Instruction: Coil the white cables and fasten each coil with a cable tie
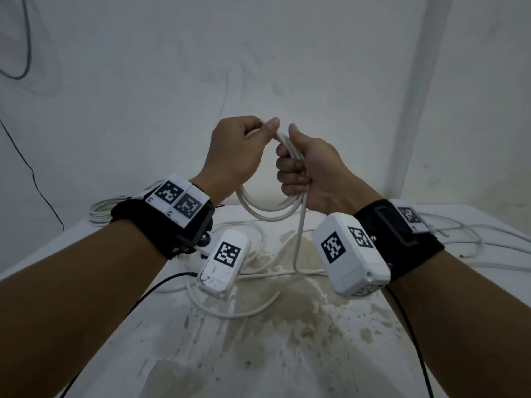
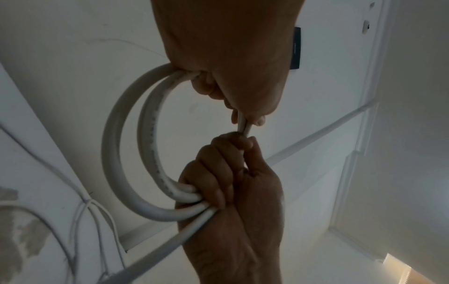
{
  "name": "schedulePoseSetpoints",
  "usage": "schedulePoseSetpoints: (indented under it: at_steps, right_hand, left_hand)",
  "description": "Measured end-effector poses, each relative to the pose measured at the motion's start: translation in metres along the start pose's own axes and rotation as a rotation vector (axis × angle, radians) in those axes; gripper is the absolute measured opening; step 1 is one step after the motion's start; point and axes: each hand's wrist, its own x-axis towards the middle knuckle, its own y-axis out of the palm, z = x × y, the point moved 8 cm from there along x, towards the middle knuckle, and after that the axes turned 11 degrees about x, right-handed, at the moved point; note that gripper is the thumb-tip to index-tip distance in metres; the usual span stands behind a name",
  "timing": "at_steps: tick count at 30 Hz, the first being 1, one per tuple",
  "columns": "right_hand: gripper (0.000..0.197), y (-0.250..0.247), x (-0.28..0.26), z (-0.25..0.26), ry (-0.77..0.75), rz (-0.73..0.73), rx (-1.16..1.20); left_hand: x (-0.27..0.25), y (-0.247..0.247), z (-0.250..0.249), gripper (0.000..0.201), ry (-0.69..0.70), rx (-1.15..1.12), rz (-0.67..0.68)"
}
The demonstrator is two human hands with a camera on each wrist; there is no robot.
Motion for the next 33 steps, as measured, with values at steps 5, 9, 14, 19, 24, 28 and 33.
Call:
schedulePoseSetpoints:
  at_steps: [5, 9, 14, 19, 24, 28, 33]
  right_hand:
    - [0.047, -0.016, 0.004, 0.004, -0.11, -0.15, 0.214]
    - [0.046, -0.018, 0.003, -0.002, -0.112, -0.157, 0.132]
    - [0.047, -0.021, 0.006, -0.013, -0.065, -0.122, 0.196]
    - [0.047, -0.017, 0.005, -0.013, -0.047, -0.085, 0.215]
    - [0.046, -0.014, 0.005, -0.003, -0.173, -0.177, 0.244]
    - [0.047, -0.015, 0.007, 0.004, -0.263, -0.233, 0.347]
    - [0.046, -0.006, 0.005, -0.009, -0.19, -0.143, 0.368]
  left_hand:
    - [-0.013, 0.02, 0.03, 0.046, -0.406, -0.469, 0.135]
    - [-0.025, 0.03, 0.045, 0.037, -0.565, -0.645, 0.128]
    - [-0.021, 0.018, 0.038, 0.029, -0.491, -0.464, 0.005]
    - [-0.015, 0.014, 0.03, 0.028, -0.399, -0.428, 0.044]
    - [-0.017, 0.013, 0.038, 0.031, -0.529, -0.56, -0.033]
    - [-0.028, 0.027, 0.037, 0.04, -0.579, -0.624, -0.027]
    - [-0.026, 0.015, 0.042, 0.033, -0.647, -0.637, -0.215]
